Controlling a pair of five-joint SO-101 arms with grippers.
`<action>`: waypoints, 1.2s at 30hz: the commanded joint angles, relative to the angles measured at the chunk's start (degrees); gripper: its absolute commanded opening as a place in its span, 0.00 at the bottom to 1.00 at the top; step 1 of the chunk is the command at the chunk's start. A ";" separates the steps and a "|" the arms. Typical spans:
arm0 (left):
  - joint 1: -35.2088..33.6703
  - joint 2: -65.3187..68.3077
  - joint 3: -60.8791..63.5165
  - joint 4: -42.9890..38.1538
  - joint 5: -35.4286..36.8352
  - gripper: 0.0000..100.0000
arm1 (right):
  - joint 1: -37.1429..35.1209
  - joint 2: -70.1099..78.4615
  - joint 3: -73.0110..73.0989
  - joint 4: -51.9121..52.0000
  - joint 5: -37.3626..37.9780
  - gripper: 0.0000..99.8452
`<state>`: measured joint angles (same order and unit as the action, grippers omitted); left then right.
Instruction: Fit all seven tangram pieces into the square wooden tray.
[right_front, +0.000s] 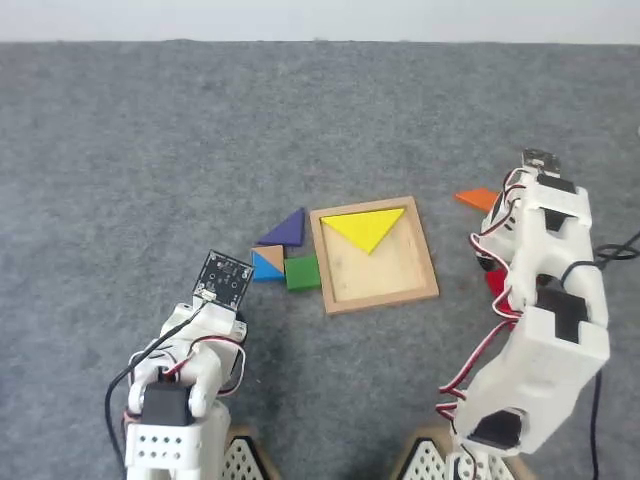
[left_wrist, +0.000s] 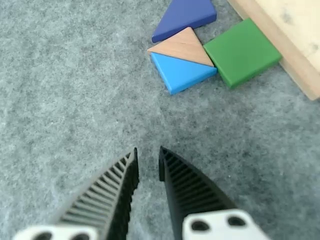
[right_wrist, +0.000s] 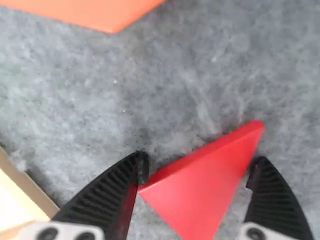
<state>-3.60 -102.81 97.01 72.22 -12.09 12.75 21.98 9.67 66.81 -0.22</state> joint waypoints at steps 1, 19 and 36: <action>0.26 -1.32 -0.57 0.35 0.26 0.06 | 1.10 -0.31 -1.32 1.71 -0.44 0.31; 0.26 -1.32 -0.57 0.35 0.26 0.06 | -12.79 -2.33 -3.78 1.54 -0.35 0.31; 0.26 -1.32 -0.57 0.35 0.26 0.06 | -13.76 -28.79 16.00 4.44 15.03 0.35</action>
<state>-3.60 -102.81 97.01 72.22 -12.09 -0.44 0.44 18.37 74.81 11.56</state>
